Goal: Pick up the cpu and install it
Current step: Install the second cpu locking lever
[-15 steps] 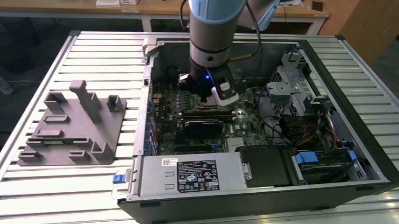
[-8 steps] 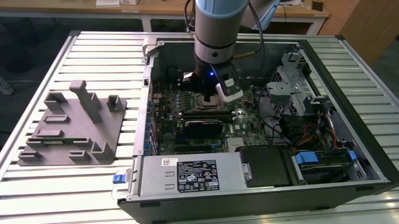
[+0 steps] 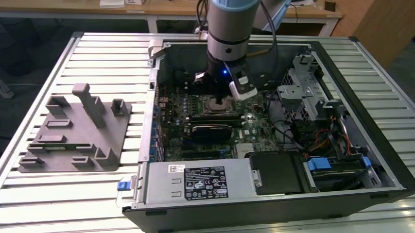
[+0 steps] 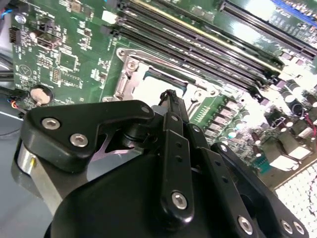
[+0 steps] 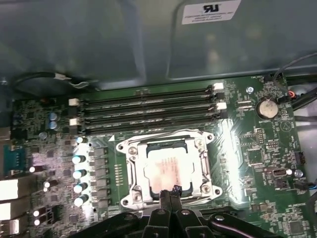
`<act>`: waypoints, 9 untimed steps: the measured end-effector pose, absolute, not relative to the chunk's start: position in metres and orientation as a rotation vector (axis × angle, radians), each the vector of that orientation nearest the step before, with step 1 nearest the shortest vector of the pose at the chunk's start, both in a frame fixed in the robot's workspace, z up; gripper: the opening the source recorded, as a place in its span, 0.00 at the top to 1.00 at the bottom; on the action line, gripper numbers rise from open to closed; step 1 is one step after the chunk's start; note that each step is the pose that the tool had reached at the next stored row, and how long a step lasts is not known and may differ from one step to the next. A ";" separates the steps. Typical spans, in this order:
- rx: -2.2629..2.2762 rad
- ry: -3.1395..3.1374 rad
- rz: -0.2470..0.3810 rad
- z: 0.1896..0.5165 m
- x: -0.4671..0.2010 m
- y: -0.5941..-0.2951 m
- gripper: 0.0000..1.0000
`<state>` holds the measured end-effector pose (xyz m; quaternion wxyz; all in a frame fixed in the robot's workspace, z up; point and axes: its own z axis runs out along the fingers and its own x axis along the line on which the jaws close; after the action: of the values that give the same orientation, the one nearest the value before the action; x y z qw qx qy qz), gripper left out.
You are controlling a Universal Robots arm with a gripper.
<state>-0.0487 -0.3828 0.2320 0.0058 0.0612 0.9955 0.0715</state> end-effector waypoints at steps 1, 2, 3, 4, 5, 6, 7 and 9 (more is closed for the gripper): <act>0.191 3.116 0.215 0.232 -0.047 -0.381 0.89; 0.191 3.116 0.207 0.232 -0.046 -0.380 0.89; 0.191 3.117 0.199 0.232 -0.044 -0.378 0.89; 0.191 3.117 0.191 0.232 -0.043 -0.377 0.89; 0.191 3.117 0.183 0.232 -0.041 -0.375 0.89; 0.191 3.117 0.178 0.232 -0.040 -0.373 0.89; 0.191 3.117 0.172 0.232 -0.039 -0.372 0.89; 0.191 3.118 0.163 0.232 -0.037 -0.369 0.89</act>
<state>-0.0373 -0.3690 0.2319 0.0069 0.0611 0.9967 0.0521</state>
